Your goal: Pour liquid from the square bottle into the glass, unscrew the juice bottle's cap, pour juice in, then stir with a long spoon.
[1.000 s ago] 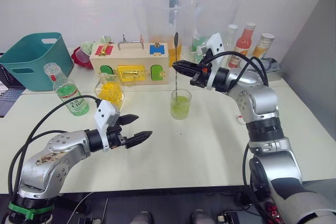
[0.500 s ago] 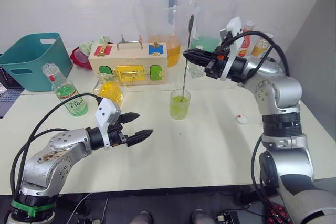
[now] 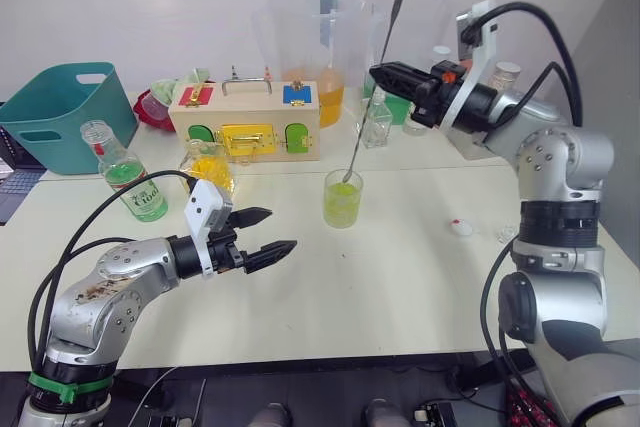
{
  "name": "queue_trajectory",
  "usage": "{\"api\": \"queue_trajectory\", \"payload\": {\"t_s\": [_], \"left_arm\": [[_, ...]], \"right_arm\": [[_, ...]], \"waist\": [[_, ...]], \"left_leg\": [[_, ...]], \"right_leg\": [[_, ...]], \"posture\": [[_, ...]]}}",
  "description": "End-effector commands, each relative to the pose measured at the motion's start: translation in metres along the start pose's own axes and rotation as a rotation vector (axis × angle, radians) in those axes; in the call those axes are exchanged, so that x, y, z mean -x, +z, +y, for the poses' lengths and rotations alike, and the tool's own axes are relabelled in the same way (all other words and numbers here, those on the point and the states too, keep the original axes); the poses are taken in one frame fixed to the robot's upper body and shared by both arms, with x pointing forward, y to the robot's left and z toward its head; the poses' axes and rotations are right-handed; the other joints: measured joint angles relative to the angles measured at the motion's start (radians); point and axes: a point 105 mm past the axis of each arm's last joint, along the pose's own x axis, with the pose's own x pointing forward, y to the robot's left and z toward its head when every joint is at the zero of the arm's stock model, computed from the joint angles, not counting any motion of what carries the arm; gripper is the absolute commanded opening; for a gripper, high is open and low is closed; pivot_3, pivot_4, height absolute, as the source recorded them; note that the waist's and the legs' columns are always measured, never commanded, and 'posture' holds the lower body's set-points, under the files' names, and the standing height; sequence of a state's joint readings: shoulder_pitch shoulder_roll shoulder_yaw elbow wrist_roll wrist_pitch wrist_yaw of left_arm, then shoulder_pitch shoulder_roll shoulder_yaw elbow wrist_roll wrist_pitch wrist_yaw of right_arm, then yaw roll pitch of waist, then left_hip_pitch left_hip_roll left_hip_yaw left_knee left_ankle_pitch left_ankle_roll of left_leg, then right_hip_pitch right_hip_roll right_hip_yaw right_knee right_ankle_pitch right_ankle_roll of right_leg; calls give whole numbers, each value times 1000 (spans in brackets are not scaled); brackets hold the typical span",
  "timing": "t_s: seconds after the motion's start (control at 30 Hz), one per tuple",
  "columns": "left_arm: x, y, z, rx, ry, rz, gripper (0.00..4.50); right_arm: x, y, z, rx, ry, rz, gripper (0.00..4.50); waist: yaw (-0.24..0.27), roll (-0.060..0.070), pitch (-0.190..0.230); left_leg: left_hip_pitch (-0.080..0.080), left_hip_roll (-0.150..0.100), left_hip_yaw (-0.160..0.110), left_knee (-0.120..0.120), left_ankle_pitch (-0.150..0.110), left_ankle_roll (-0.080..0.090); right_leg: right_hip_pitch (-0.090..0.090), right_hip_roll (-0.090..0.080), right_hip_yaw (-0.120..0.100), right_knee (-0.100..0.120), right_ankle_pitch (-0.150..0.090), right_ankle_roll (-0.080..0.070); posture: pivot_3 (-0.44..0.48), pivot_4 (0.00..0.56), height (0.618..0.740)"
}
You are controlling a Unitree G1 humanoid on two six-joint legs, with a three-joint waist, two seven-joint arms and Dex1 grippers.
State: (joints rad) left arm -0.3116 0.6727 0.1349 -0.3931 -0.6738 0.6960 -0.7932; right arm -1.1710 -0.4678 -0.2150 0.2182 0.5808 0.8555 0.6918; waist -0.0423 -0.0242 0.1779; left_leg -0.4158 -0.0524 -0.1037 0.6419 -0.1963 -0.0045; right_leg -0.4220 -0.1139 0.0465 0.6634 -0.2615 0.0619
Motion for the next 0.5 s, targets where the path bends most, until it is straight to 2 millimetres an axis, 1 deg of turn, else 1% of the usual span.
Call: {"api": "queue_trajectory", "payload": {"t_s": [0.03,0.07,0.13,0.2,0.23,0.27,0.33,0.37,0.43,0.5], "left_arm": [[1,14,-2,-47,-11,-48,4483],[1,14,-1,-47,-10,-49,4483],[1,13,-1,-48,-6,-48,4483],[1,12,0,-52,1,-50,4483],[0,12,1,-52,4,-52,4483],[0,11,1,-52,4,-53,4483],[-1,10,-1,-44,-11,-55,4483],[-2,9,-2,-40,-18,-52,4483],[-2,6,-4,-40,-30,-44,4483],[-2,3,-7,-36,-44,-37,4483]], "right_arm": [[13,44,-5,28,-63,-83,0],[19,54,-11,24,-97,-82,0],[31,66,-25,39,-190,-45,0],[40,66,-31,24,-227,42,0],[45,63,-32,6,-227,99,0],[51,55,-32,-19,-232,181,0],[69,23,-39,-70,-291,441,0],[78,12,-45,-97,-330,521,0],[88,-5,-53,-134,-365,629,0],[87,-20,-48,-188,-275,668,0]], "waist": [[0,0,0],[1,0,0],[5,0,0],[8,0,0],[9,0,0],[8,0,0],[5,0,0],[3,0,0],[-2,0,0],[-8,1,1]], "left_leg": [[0,0,0,0,0,0],[0,0,0,0,0,0],[0,0,0,0,0,0],[0,0,0,0,0,0],[0,0,0,0,0,0],[0,0,0,0,0,0],[0,0,1,0,0,0],[0,0,1,0,0,0],[0,1,1,0,0,0],[0,1,3,0,0,0]], "right_leg": [[0,0,0,0,0,0],[0,0,0,0,0,0],[0,0,0,0,0,0],[0,0,0,-1,0,0],[1,0,-1,-2,0,0],[1,0,-1,-3,0,0],[2,0,-1,-3,0,0],[2,0,-1,-4,0,0],[2,0,-1,-5,0,0],[1,0,0,-5,0,0]], "posture": [[0,150,740],[0,150,740],[0,150,740],[0,150,740],[0,150,740],[0,150,740],[0,150,740],[0,150,740],[0,150,740],[0,150,740]]}}
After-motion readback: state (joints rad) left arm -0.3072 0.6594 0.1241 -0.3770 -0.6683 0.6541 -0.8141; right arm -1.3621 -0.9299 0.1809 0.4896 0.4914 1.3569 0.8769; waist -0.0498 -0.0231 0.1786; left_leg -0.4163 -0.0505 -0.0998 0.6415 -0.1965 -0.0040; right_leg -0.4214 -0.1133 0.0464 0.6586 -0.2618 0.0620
